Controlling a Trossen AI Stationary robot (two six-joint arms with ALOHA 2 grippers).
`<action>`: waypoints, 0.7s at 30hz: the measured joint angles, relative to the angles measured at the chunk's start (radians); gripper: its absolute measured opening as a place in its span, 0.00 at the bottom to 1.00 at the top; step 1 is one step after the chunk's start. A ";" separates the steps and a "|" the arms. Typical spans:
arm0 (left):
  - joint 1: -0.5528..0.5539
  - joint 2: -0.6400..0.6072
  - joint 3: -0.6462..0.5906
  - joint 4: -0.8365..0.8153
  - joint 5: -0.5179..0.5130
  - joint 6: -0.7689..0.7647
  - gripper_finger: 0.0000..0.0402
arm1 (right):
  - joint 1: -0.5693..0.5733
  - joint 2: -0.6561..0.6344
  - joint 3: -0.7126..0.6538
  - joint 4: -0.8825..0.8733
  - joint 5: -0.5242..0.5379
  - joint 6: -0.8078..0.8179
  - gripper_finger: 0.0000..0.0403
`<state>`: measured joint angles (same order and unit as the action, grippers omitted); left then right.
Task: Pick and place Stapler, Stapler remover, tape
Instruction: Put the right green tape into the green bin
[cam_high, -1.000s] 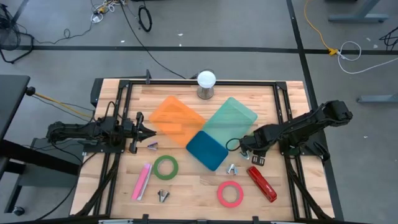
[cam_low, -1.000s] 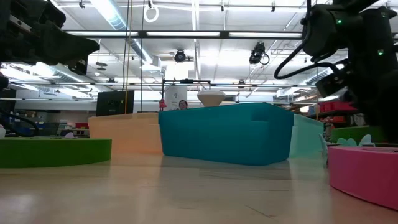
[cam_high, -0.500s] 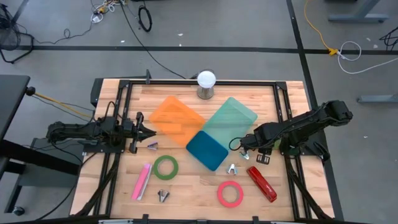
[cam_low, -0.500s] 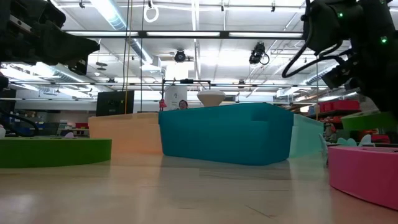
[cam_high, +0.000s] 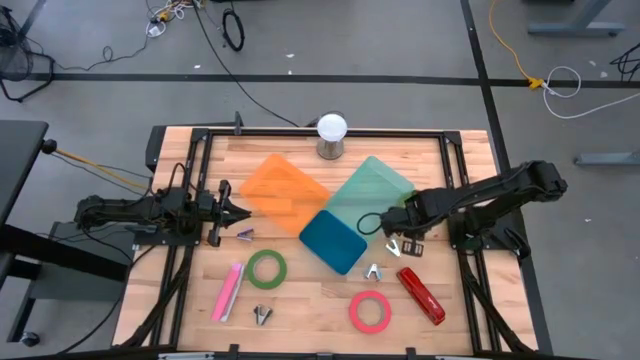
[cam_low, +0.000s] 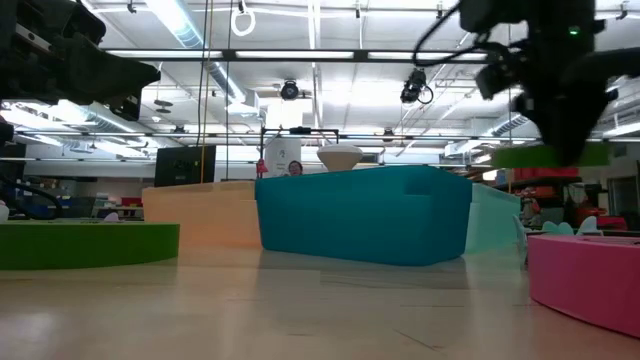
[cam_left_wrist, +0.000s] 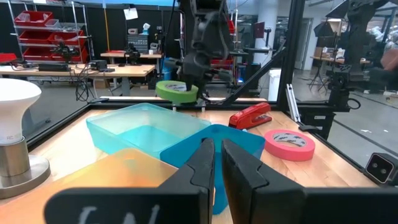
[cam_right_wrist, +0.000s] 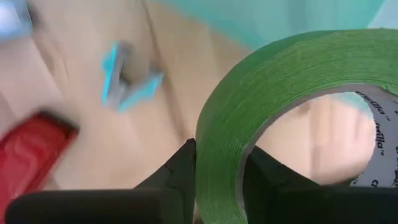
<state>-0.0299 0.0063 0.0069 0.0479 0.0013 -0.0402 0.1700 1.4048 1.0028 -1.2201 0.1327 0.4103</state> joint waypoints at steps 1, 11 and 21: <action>0.000 0.000 0.000 0.000 0.000 0.000 0.08 | -0.008 0.000 0.010 0.021 0.014 -0.010 0.23; 0.000 0.000 0.000 0.000 0.000 0.000 0.08 | -0.097 0.000 0.032 0.283 0.051 -0.131 0.23; 0.000 0.000 0.000 0.000 0.000 0.000 0.08 | -0.218 0.000 0.032 0.471 -0.014 -0.209 0.23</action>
<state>-0.0300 0.0063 0.0071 0.0482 0.0014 -0.0406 -0.0477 1.4048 1.0348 -0.7489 0.1183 0.2009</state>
